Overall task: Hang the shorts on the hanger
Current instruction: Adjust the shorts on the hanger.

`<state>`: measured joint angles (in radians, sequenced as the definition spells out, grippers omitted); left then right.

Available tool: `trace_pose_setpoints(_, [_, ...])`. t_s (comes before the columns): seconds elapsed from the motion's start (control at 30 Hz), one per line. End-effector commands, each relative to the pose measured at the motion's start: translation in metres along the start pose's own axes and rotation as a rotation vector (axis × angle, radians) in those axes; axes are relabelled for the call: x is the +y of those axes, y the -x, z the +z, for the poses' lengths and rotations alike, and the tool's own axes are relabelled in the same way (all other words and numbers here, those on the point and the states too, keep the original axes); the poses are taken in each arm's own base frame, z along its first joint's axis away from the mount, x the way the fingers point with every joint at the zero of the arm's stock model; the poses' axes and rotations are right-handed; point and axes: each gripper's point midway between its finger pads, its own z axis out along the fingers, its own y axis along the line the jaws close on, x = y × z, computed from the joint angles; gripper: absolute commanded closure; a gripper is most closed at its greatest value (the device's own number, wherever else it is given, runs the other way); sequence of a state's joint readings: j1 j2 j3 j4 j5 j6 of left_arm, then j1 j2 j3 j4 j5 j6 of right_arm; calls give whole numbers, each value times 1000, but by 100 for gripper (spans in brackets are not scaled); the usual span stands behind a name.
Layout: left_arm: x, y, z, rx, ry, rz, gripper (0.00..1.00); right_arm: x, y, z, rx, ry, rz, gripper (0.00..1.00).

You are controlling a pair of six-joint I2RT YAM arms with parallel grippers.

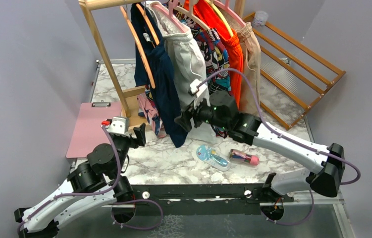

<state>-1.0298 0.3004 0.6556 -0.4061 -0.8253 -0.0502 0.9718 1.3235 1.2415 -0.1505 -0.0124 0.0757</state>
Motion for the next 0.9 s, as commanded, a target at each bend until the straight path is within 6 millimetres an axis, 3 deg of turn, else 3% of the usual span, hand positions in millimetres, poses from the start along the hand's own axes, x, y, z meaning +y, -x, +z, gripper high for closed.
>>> trace_pose_setpoints(0.0, [-4, 3, 1, -14, -9, -45, 23, 8, -22, 6, -41, -9, 52, 30])
trace_pose_setpoints(0.17, [-9, -5, 3, -3, -18, -73, 23, -7, -74, 26, -33, -120, 112, 29])
trace_pose_setpoints(0.43, [-15, -17, 3, 3, -46, -101, 23, -12, -145, 61, 66, -210, 261, 27])
trace_pose_setpoints(0.6, [-16, -16, 1, -4, -58, -111, 23, -21, -164, 77, 50, -307, 411, 27])
trace_pose_setpoints(0.87, [-15, -13, -1, -21, -72, -122, 23, -31, -189, 98, 87, -443, 477, 35])
